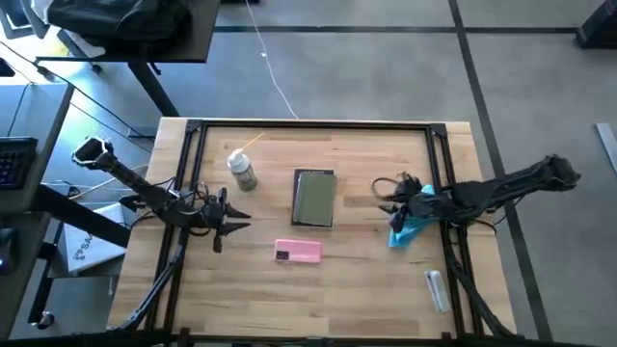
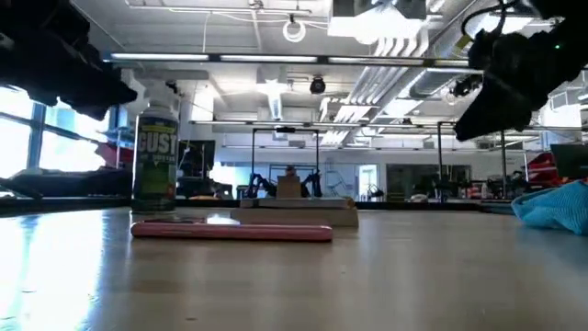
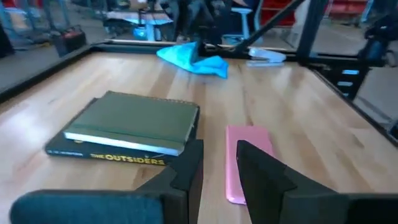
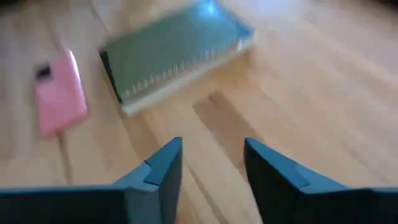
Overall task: Apply microfiber cloth
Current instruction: Return to Home Position
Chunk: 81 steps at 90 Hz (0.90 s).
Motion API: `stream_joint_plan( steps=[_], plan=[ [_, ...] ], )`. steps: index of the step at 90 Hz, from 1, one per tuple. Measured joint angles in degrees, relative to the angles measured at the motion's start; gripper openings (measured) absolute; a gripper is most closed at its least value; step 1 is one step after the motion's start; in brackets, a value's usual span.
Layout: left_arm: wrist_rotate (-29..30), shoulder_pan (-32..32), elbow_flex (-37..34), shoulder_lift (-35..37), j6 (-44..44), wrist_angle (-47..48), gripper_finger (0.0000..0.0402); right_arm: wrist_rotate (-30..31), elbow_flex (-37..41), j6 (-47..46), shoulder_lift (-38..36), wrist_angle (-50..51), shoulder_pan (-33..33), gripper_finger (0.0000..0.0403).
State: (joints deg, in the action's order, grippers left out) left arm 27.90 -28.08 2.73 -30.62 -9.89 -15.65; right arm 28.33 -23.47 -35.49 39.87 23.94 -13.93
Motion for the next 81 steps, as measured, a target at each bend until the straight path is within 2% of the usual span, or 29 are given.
stream_joint_plan(
  steps=[12,21,28,43,54,61,68,74,81],
  plan=[
    [-11.2,8.4,-1.3,1.6,2.0,-1.3,0.007,2.7,2.5,4.8,-9.9,-2.1,-1.5,0.0048],
    [-17.6,14.9,-1.9,2.3,4.7,-1.4,0.0061,3.9,6.6,9.0,-16.7,-7.8,-2.0,0.0008],
    [-22.2,19.9,-1.9,2.3,6.8,-1.9,0.0053,2.6,11.5,11.6,-21.5,-15.1,-1.9,0.001],
    [-34.4,30.3,-1.9,2.3,10.2,-6.0,0.0039,-8.0,22.9,12.0,-30.9,-30.4,-0.8,0.0003],
    [-40.1,36.2,-1.8,2.4,12.6,-7.3,0.0031,-9.4,22.9,13.6,-34.5,-28.2,0.7,0.0001],
    [-42.9,39.4,-1.8,2.3,14.4,-7.1,0.0026,-10.0,22.9,18.2,-35.7,-31.2,2.0,0.0],
    [-45.9,42.5,-1.8,2.2,15.1,-7.3,0.002,-13.3,22.9,23.0,-36.8,-35.8,4.3,0.0],
    [-50.2,45.0,-1.8,2.3,15.1,-8.3,0.0014,-16.7,22.9,25.4,-37.3,-37.2,6.4,0.0],
    [-56.9,48.0,-2.0,2.3,15.6,-8.9,0.0007,-16.3,22.9,28.2,-37.4,-37.0,8.4,0.0]
  ],
)
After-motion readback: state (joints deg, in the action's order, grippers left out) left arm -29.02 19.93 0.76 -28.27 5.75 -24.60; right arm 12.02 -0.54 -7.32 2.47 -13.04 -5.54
